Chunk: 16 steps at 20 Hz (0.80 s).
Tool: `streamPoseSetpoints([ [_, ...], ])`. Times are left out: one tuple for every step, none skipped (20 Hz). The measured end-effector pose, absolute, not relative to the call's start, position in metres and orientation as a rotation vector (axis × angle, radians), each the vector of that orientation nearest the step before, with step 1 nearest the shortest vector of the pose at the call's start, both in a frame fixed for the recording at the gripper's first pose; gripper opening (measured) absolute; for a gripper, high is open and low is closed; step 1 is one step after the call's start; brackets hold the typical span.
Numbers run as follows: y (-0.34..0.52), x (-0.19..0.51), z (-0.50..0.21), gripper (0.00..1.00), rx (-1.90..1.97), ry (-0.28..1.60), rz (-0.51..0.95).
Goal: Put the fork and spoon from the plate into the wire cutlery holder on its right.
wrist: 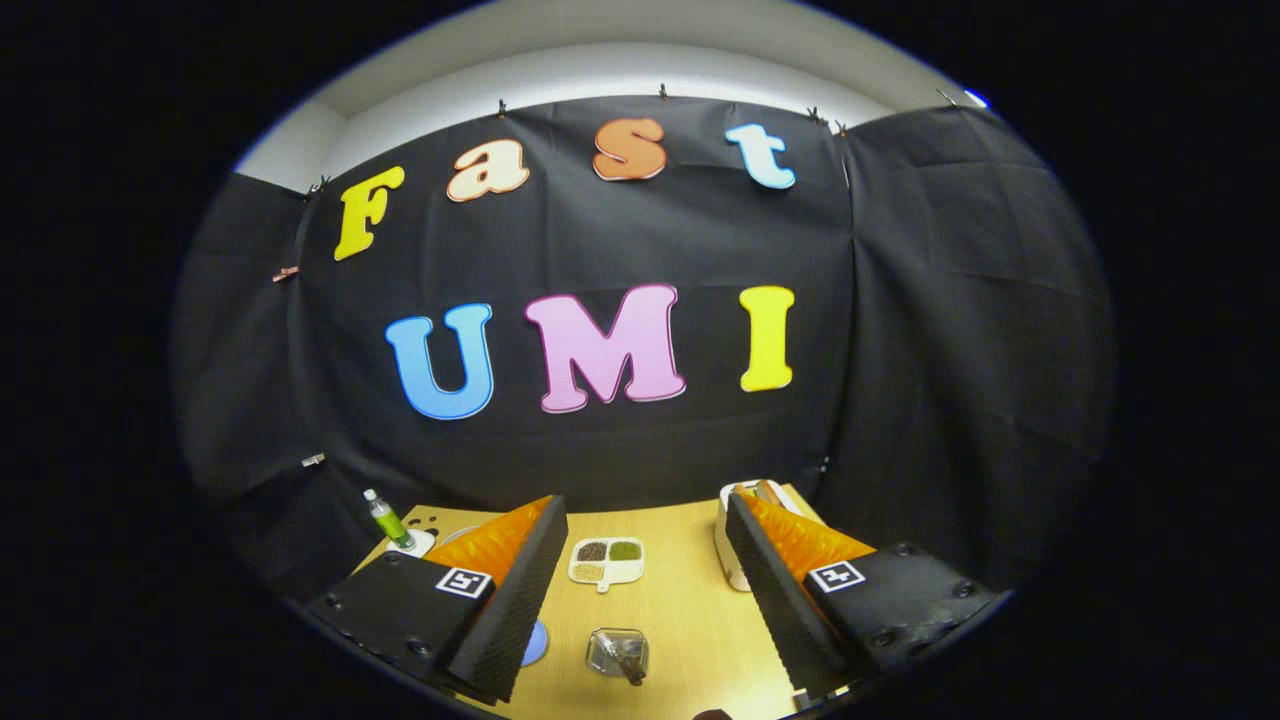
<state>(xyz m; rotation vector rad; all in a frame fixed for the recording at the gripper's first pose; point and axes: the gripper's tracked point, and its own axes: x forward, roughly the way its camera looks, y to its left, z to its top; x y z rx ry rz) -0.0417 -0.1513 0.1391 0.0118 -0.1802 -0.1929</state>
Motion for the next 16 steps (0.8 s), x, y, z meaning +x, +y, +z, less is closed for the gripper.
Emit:
streamPoseSetpoints([
  [-0.152,-0.047,0.139,0.99,0.0,-0.197,-0.208],
  [-0.15,-0.05,0.139,0.99,-0.003,-0.206,-0.213],
  [-0.149,-0.052,0.138,0.99,-0.005,-0.21,-0.214],
  [-0.148,-0.053,0.136,0.99,-0.005,-0.204,-0.214],
  [-0.149,-0.053,0.137,0.99,-0.003,-0.221,-0.217],
  [-0.151,-0.05,0.138,0.99,-0.004,-0.232,-0.222],
  [-0.153,-0.048,0.137,0.99,-0.003,-0.235,-0.226],
  [-0.153,-0.045,0.134,0.99,0.001,-0.225,-0.217],
  [-0.15,-0.041,0.131,0.99,0.006,-0.208,-0.194],
  [-0.15,-0.038,0.129,0.99,0.008,-0.195,-0.172],
  [-0.152,-0.031,0.126,0.99,0.004,-0.178,-0.153],
  [-0.156,-0.026,0.124,0.99,-0.004,-0.161,-0.137],
  [-0.158,-0.023,0.123,0.99,-0.013,-0.152,-0.116],
  [-0.161,-0.019,0.125,0.99,-0.022,-0.151,-0.096],
  [-0.163,-0.017,0.127,0.99,-0.026,-0.153,-0.08],
  [-0.165,-0.015,0.128,0.99,-0.028,-0.156,-0.066],
])
